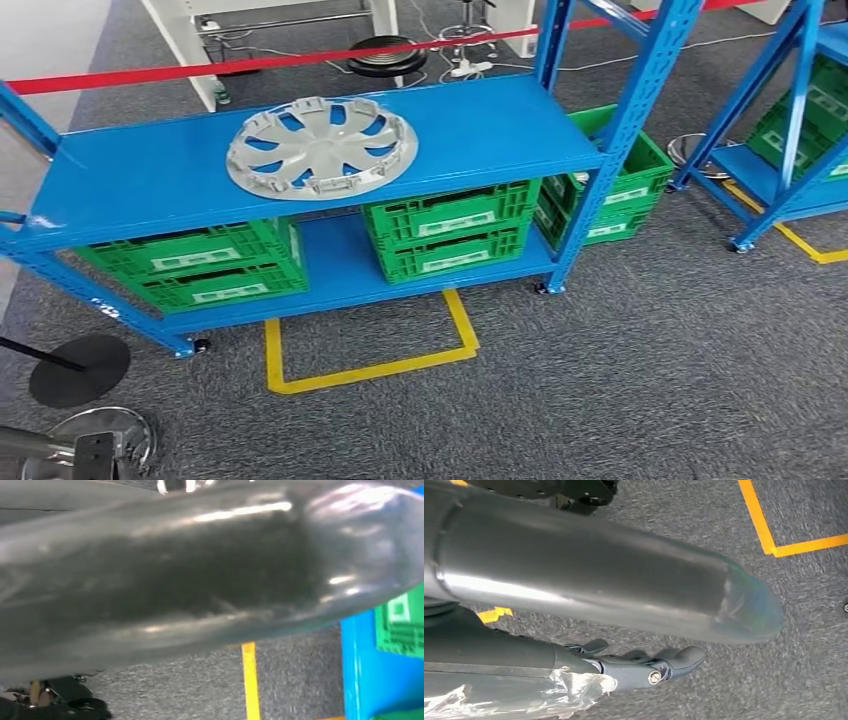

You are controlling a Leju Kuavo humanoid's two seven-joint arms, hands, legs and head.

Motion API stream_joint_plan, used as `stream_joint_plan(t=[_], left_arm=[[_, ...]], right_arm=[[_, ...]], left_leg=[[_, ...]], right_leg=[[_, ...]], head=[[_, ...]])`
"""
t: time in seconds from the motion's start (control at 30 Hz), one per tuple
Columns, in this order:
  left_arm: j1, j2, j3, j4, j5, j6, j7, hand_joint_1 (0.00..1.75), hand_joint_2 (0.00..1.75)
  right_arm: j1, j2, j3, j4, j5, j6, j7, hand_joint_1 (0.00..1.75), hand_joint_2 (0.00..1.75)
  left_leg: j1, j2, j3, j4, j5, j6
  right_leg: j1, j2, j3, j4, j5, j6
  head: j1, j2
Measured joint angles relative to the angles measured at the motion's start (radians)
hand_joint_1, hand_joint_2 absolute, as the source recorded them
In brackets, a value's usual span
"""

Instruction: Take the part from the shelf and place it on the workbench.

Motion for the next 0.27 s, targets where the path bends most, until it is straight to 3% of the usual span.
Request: stream_joint_plan(t=[0.03,0.07,0.17,0.2,0.27], left_arm=[[0.002,0.000,-0.001,0.000,0.000,0.001,0.000,0.00,0.00],[0.004,0.000,-0.001,0.000,0.000,0.001,-0.001,0.00,0.00],[0.003,0.001,-0.003,-0.002,0.000,0.001,-0.004,0.00,0.00],[0.002,0.001,-0.005,-0.003,0.000,0.001,-0.004,0.00,0.00],[0.000,0.000,-0.007,-0.006,0.000,0.001,-0.005,0.00,0.00]], right_arm=[[0.000,0.000,0.000,0.000,-0.005,-0.009,0.001,0.00,0.00],[0.000,0.000,0.001,0.001,-0.011,-0.016,0.004,0.00,0.00],[0.002,0.000,0.004,0.001,-0.021,-0.026,0.010,0.00,0.00],[0.002,0.000,0.005,0.001,-0.023,-0.027,0.011,0.00,0.00],[0.002,0.000,0.007,0.001,-0.025,-0.027,0.012,0.00,0.00]], left_leg=[[0.000,0.002,0.000,0.006,0.008,0.001],[-0.001,0.006,0.021,-0.029,0.034,0.004],[-0.010,0.065,0.129,-0.227,0.114,0.019],[-0.014,0.080,0.148,-0.264,0.121,0.023],[-0.017,0.076,0.152,-0.280,0.119,0.030]], right_leg=[[0.001,-0.014,0.001,0.000,-0.001,-0.001],[0.002,-0.027,0.003,0.000,-0.002,-0.001],[0.008,-0.061,0.008,0.002,-0.010,0.007],[0.011,-0.071,0.008,0.002,-0.013,0.011],[0.014,-0.087,0.007,0.000,-0.017,0.018]], head=[[0.000,0.000],[0.000,0.000],[-0.001,0.000],[0.000,0.000],[0.000,0.000]])
